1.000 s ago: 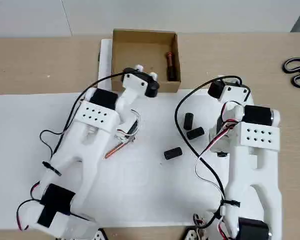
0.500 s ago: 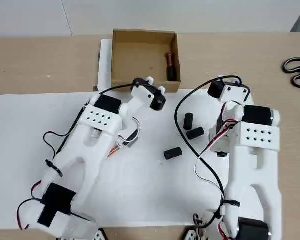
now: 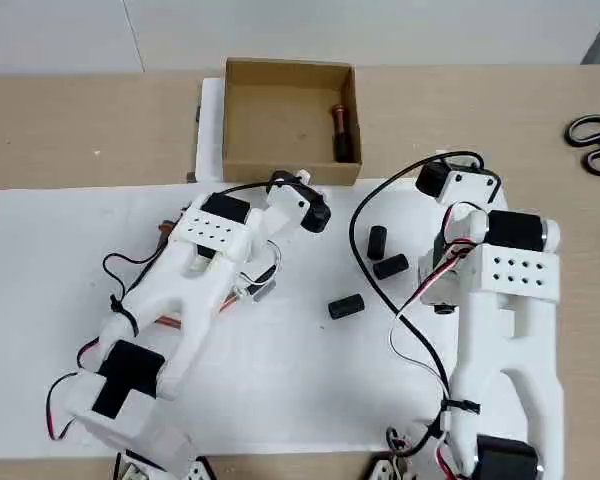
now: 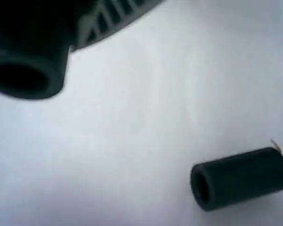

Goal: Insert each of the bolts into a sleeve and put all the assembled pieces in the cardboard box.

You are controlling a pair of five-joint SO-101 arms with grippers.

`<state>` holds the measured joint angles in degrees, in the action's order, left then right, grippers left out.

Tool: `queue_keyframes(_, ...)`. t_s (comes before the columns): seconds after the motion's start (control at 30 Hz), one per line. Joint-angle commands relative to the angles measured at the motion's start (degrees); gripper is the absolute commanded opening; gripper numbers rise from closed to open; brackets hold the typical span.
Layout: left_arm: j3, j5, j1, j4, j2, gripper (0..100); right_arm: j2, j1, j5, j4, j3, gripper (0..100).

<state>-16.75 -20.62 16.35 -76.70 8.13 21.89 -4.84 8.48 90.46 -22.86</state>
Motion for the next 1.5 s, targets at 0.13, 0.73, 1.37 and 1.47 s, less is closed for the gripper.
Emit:
queue_keyframes(0.13,0.31,-0.53,-0.09,1.23,-0.26,10,2.07,-0.66,-0.26,-0.75,0.35,0.3)
queue_keyframes(0.73,0.22,-1.67,-0.26,5.19,8.26,10,2.07,-0.66,-0.26,-0.75,0.35,0.3)
queue_keyframes(1.37,5.41,-1.32,0.0,0.53,8.09,0,2.15,-0.4,-0.26,-0.75,0.62,0.3)
queue_keyframes(1.47,10.51,0.62,-0.26,-3.25,5.01,0,2.15,-0.31,-0.26,-0.66,0.7,0.3)
